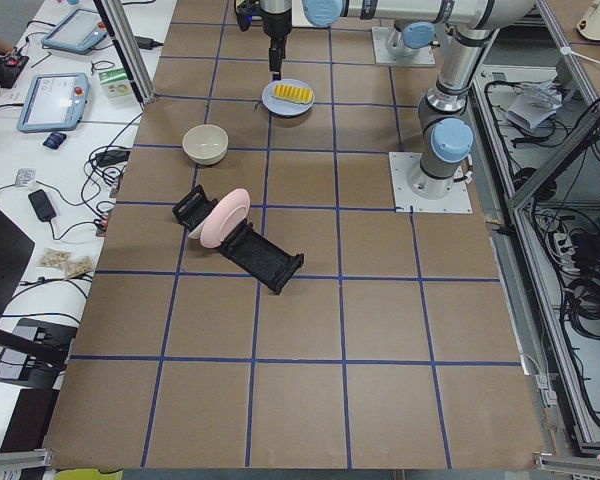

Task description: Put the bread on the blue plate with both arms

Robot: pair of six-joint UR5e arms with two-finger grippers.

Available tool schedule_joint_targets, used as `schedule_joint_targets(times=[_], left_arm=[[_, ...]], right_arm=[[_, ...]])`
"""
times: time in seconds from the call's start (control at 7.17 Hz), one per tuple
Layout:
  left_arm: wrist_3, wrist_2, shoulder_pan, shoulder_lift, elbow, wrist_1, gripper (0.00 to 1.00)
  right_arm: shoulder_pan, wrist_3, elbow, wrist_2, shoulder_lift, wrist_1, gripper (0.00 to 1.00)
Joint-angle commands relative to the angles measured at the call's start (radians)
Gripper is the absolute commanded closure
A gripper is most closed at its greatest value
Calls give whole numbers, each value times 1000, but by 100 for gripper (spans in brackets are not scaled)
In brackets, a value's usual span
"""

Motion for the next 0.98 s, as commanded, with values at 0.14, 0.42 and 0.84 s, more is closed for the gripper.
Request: schedule_joint_targets(times=[0.14,0.42,0.84], left_arm=[[-2,2,-1,1,0,-1,0],[-22,6,-1,-1,4,-2,0],[-19,6,0,-10,10,1,0]], right_arm=[[5,-1,35,13,-25,-33,0],[6,-5,35,18,-25,-33,0],[6,-29,37,72,-25,-39,0]])
